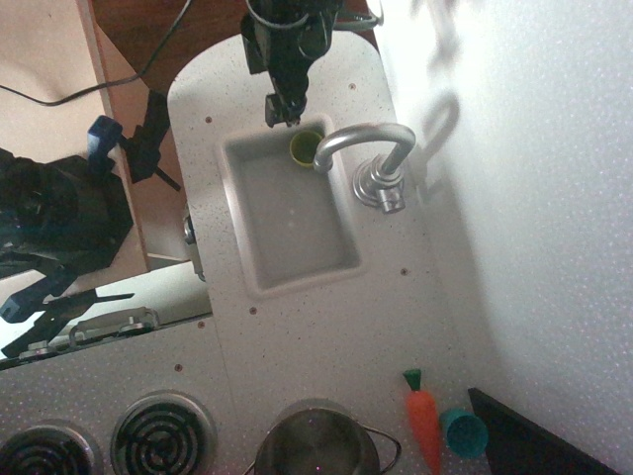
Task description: Turn faucet right
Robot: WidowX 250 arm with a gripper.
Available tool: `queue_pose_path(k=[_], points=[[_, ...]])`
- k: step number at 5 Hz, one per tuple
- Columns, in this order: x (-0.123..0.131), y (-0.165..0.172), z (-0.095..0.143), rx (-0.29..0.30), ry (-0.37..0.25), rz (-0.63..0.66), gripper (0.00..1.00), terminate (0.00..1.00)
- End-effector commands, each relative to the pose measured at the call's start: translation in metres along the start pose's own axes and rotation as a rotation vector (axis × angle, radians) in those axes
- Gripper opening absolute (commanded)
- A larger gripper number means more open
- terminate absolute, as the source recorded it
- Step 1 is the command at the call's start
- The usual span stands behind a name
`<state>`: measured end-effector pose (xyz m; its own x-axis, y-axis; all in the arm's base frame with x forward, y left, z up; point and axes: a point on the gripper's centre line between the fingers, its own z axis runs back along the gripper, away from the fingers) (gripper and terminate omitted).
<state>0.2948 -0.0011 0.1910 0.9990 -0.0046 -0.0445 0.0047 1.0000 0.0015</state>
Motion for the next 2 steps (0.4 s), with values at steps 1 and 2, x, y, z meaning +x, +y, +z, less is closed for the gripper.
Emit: queue_pose_path(k=[1, 2], points=[[0.000, 0.000, 0.000, 0.000, 0.000, 0.000, 1.00, 0.00], [0.013, 0.000, -0.007, -0.016, -0.023, -0.058, 1.00, 0.00]])
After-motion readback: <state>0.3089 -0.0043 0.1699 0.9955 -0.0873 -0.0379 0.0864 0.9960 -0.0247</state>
